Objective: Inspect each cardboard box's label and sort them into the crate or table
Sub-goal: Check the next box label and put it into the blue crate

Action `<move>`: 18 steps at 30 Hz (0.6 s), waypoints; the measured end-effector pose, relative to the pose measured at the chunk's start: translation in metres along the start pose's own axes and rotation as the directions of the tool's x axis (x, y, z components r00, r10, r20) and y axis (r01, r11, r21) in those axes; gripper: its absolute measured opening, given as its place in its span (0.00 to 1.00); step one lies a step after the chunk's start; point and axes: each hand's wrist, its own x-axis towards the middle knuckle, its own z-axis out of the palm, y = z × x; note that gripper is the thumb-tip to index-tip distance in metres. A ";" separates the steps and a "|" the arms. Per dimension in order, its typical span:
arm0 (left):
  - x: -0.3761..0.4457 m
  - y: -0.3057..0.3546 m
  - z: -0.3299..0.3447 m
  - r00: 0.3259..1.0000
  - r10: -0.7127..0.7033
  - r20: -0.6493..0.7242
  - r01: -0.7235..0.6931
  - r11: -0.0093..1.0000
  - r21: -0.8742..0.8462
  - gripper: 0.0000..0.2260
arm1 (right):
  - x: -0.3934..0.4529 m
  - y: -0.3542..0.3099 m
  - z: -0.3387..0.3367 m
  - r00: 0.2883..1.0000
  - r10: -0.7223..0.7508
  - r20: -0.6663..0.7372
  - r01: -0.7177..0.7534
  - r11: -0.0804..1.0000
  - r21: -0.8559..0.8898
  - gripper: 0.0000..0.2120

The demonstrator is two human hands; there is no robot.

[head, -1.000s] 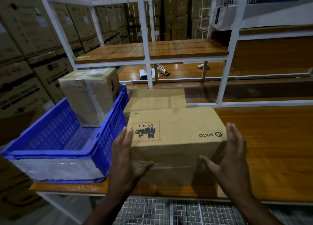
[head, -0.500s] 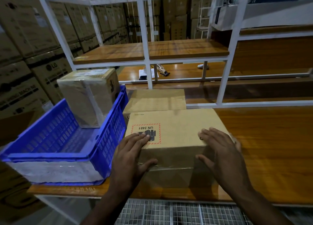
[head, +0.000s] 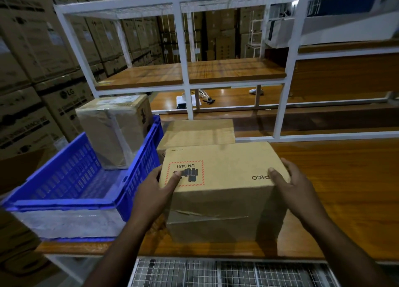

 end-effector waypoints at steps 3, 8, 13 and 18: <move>-0.010 0.003 -0.001 0.999 0.052 0.000 -0.052 0.999 -0.011 0.29 | -0.009 0.001 -0.005 0.998 -0.053 -0.023 0.051 0.996 -0.066 0.28; -0.028 0.004 -0.007 0.993 0.119 -0.008 -0.119 0.985 -0.125 0.31 | -0.022 0.009 -0.017 0.984 -0.172 -0.035 0.170 0.984 -0.052 0.37; -0.049 -0.021 0.003 0.982 0.175 -0.073 -0.183 0.975 -0.129 0.35 | -0.035 0.027 -0.016 0.991 -0.137 0.007 0.137 0.986 -0.095 0.55; -0.064 -0.048 0.009 0.977 0.194 -0.094 -0.192 0.981 0.021 0.50 | -0.049 0.041 -0.009 0.990 -0.137 0.041 0.141 0.979 -0.148 0.59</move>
